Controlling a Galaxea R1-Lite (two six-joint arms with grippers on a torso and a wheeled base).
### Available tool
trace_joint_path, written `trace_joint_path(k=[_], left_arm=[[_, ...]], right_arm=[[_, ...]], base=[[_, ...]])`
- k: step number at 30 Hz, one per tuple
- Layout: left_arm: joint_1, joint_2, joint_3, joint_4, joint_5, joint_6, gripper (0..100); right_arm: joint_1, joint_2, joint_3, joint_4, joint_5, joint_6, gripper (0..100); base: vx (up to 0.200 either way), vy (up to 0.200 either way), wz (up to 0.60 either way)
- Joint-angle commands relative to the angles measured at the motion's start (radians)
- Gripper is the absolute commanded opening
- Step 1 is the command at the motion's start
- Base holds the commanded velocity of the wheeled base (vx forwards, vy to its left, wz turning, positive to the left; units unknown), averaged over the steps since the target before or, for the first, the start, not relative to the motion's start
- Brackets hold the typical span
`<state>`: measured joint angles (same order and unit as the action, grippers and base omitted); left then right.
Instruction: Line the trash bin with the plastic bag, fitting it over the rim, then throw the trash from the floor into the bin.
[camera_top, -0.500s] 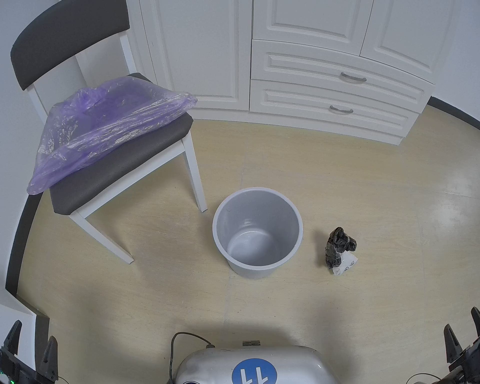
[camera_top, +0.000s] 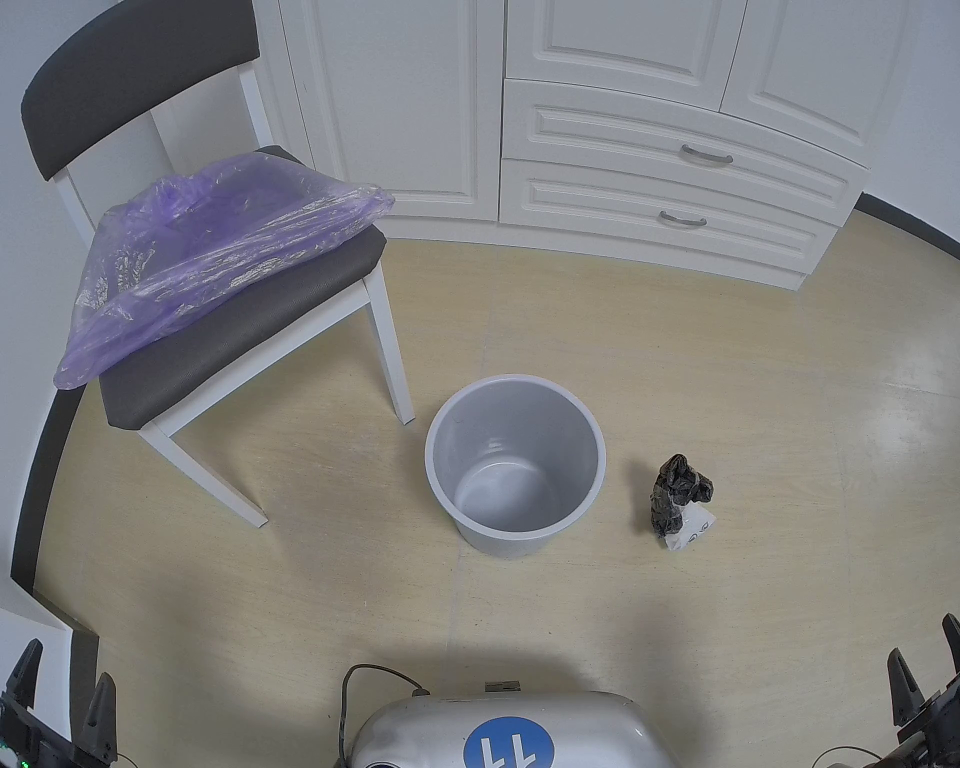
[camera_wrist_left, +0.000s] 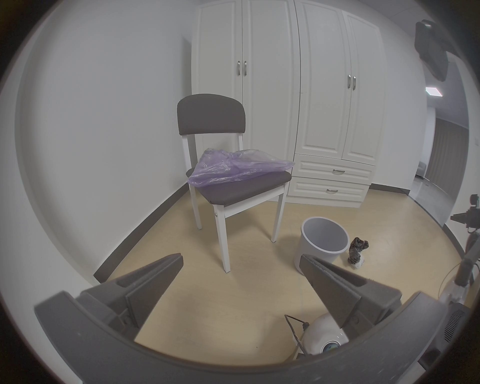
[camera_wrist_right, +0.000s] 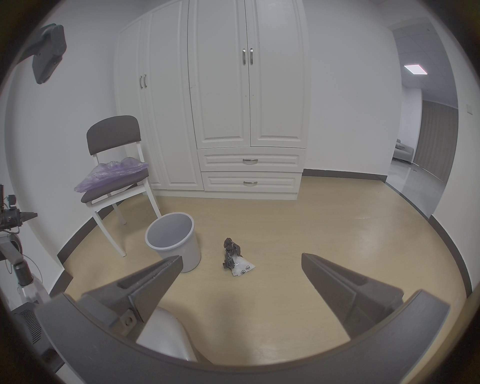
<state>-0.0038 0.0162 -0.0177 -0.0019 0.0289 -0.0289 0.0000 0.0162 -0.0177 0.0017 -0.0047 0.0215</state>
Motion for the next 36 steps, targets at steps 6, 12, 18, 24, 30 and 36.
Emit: trace_joint_path(k=[6, 12, 18, 24, 30, 36], left_arm=[[-0.001, -0.016, 0.018, 0.000, -0.004, 0.011, 100], [0.001, -0.016, 0.018, -0.003, -0.044, 0.064, 100], [0.001, -0.016, 0.018, -0.004, -0.052, 0.072, 100], [0.001, -0.016, 0.018, -0.004, -0.052, 0.069, 100], [0.001, -0.016, 0.018, -0.006, -0.052, 0.069, 100], [0.001, -0.016, 0.018, -0.006, -0.052, 0.075, 100]], right_arm=[[0.000, -0.016, 0.018, -0.002, 0.000, 0.000, 100], [-0.003, -0.016, 0.018, -0.002, 0.015, -0.075, 100], [-0.003, -0.016, 0.018, -0.003, 0.025, -0.087, 100], [-0.003, -0.016, 0.018, -0.003, 0.017, -0.044, 100], [-0.002, -0.016, 0.018, -0.003, 0.002, -0.018, 100], [-0.003, -0.016, 0.018, -0.003, 0.012, -0.072, 100]], base=[[0.000, 0.000, 0.00], [0.000, 0.000, 0.00], [0.000, 0.000, 0.00], [0.000, 0.000, 0.00], [0.000, 0.000, 0.00], [0.000, 0.000, 0.00]])
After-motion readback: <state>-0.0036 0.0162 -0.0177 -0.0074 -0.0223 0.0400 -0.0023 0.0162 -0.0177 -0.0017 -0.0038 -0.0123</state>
